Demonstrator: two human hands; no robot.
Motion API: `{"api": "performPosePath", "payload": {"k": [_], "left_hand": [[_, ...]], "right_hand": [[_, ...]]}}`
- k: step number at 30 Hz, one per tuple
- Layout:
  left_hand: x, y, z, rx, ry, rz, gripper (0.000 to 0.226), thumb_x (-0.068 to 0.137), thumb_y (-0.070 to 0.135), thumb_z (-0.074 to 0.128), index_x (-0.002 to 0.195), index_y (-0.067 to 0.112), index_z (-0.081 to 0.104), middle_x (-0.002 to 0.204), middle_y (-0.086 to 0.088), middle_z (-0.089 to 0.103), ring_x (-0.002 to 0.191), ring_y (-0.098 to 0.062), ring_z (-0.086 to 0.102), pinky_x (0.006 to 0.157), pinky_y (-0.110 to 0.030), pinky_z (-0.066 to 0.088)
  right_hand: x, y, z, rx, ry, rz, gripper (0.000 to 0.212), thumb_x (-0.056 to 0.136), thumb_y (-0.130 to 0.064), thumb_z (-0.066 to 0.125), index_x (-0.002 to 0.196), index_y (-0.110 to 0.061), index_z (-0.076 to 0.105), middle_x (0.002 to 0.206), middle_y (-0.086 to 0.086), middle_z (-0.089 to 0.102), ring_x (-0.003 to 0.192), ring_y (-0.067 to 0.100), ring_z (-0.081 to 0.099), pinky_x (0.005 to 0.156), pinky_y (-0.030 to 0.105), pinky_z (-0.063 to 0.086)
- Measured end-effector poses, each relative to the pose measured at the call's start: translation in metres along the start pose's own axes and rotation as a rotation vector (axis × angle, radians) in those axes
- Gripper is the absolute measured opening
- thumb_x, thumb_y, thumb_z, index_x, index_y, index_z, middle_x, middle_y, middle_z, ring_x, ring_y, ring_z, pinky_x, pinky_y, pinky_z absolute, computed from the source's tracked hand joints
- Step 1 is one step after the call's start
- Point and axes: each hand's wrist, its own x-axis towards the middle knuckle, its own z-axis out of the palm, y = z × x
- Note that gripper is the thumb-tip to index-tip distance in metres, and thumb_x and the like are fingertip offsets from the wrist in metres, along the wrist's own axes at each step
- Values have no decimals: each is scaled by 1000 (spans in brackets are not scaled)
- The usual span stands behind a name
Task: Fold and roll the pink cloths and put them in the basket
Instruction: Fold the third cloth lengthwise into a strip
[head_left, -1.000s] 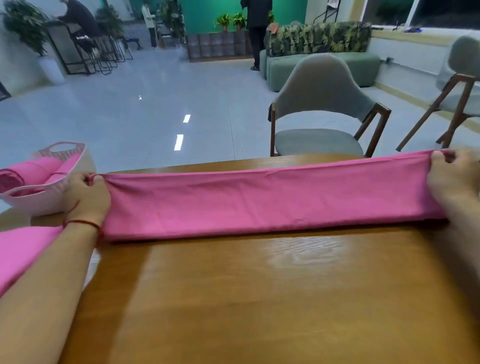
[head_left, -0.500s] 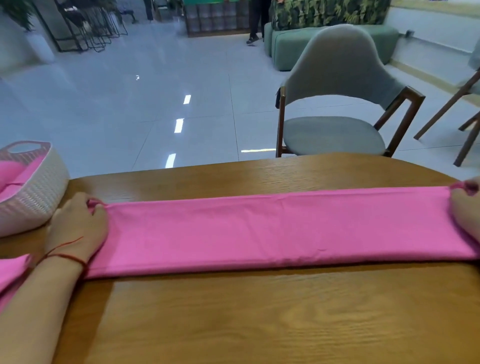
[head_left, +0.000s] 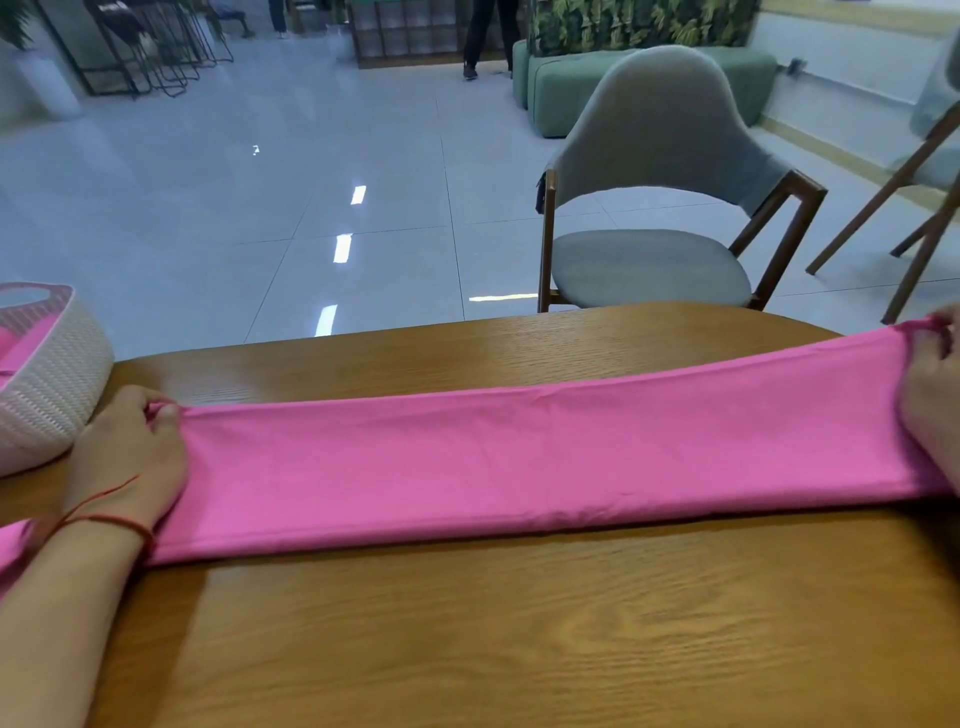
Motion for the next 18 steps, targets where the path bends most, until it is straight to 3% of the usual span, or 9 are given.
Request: {"api": "performPosePath", "payload": {"k": [2,4,6,8,10,12,14,16,18], "left_hand": [[1,-3,1,2,-1,-2,8,104,22,55,104,19,62,112,-21,69,105,-43,62,96,-53,50],[3,-5,3,-15,-12,-15,9,105,24,53,105,21,62,114,-20,68,107,-42,62,97,-53,49],[4,-5,2,-39,-8,-45,12,105,27,52,108,21,62,117,-18,68,109,-42,61,99,-53,48],[5,-7,1,-65,19,-74,15,105,27,51,110,21,63,119,-18,68,111,-41,61,101,-53,47],[3,-7,1,-72,28,-70,16,105,26,51,111,19,65,119,-19,68,112,-41,61,102,-53,46],[4,-5,0,-30,27,-36,16,105,22,54,111,14,67,118,-21,68,111,-42,61,101,-52,46],[9,-2,-1,67,0,16,15,104,17,57,109,8,67,115,-26,67,108,-46,61,98,-53,47],[14,5,-3,204,-68,32,15,103,16,56,106,5,65,112,-31,64,104,-49,60,94,-54,48],[14,17,-7,336,-118,13,15,100,17,52,105,10,63,114,-29,61,105,-49,58,95,-56,49]], "right_hand": [[10,20,13,-16,1,75,45,91,-88,24,100,-52,49,112,9,69,104,34,65,101,59,52],[32,53,18,-33,-106,163,55,80,-97,21,97,-53,50,108,11,71,100,42,68,93,64,56],[27,50,15,-122,-147,206,32,98,-77,32,95,-51,50,105,15,71,97,45,67,90,64,57],[11,21,5,-222,-141,178,10,98,-54,42,94,-51,50,105,16,70,97,45,67,89,62,57],[9,15,4,-260,-125,114,9,99,-54,41,95,-51,49,105,15,71,97,45,67,89,63,57],[29,55,17,-178,-179,181,34,98,-77,28,97,-51,50,105,13,70,96,43,67,89,64,57],[44,74,22,-221,-189,157,62,80,-97,14,100,-50,50,107,11,68,97,41,67,90,66,57],[39,67,18,-262,-201,149,43,95,-79,25,101,-43,48,110,14,64,100,42,65,92,66,56],[27,38,10,-337,-241,95,23,95,-56,37,103,-38,48,108,16,62,98,43,63,90,64,56]]}}
